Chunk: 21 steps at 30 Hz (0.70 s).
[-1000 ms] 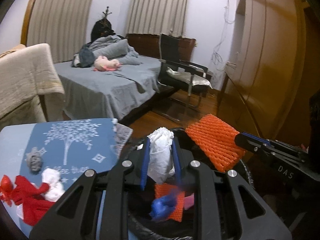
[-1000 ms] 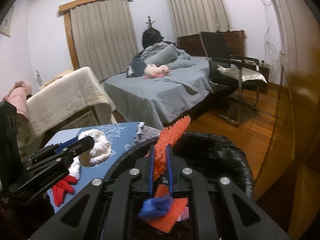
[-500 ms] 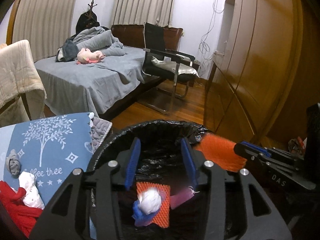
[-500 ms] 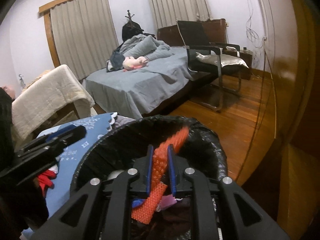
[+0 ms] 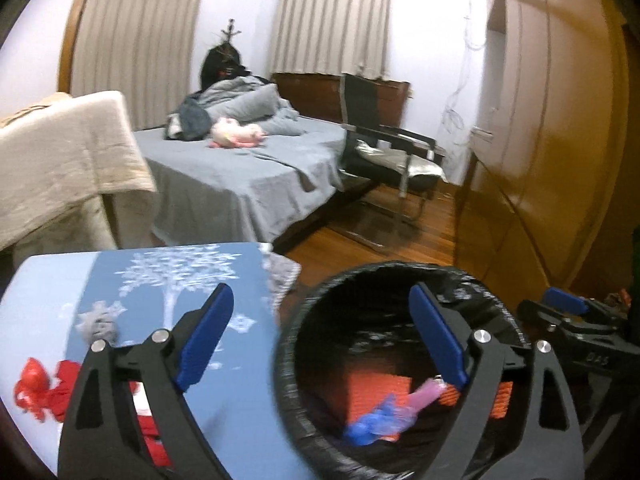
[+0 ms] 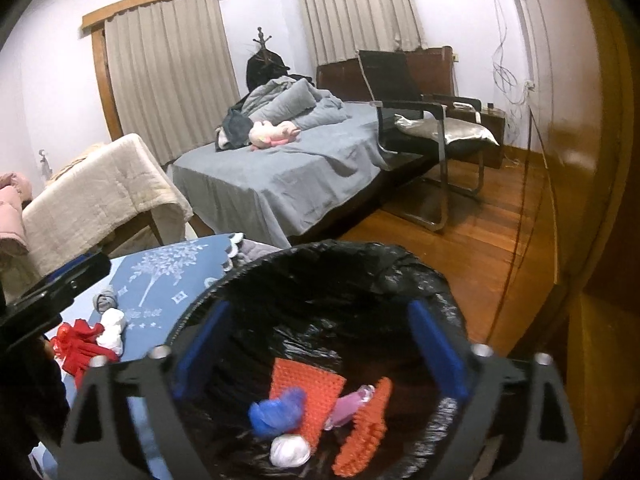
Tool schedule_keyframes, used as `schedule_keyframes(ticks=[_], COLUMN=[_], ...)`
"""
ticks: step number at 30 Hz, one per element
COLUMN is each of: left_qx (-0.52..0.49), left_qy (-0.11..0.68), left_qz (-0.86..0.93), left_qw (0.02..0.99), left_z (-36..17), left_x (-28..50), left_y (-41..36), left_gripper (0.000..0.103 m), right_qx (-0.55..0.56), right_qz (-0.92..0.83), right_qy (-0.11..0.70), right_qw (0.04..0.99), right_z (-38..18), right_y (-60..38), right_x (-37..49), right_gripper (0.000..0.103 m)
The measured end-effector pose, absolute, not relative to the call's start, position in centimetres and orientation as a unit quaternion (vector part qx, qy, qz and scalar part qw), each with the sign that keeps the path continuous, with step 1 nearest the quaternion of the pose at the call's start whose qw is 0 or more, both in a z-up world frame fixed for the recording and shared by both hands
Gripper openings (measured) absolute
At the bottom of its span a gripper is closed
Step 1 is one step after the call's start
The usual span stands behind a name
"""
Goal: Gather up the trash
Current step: 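Carry the white bag and orange pad over the black bin and open both grippers, then bring both open grippers back over the remaining pile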
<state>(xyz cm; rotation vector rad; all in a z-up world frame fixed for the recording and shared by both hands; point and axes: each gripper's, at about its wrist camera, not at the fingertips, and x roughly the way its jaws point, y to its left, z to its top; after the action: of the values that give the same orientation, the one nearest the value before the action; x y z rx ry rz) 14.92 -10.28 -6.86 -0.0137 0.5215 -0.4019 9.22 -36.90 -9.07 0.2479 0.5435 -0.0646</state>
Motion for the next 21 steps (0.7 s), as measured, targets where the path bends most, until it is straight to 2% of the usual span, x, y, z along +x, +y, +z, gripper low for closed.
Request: schedule_keyframes(ticks=[21], left_qx=[-0.021], left_qy=[0.243], left_qz=[-0.016], left_qw=[0.970], left_z=[-6.5], left_x=[12.9], left_y=[6.8], left_gripper=[0.091], right_qx=[0.076], right_qz=[0.110], right_qy=[0.259], right_qw=[0.957], right_z=[-8.3], right_y=[-20.1], right_x=[15.7], right_gripper=[0.097])
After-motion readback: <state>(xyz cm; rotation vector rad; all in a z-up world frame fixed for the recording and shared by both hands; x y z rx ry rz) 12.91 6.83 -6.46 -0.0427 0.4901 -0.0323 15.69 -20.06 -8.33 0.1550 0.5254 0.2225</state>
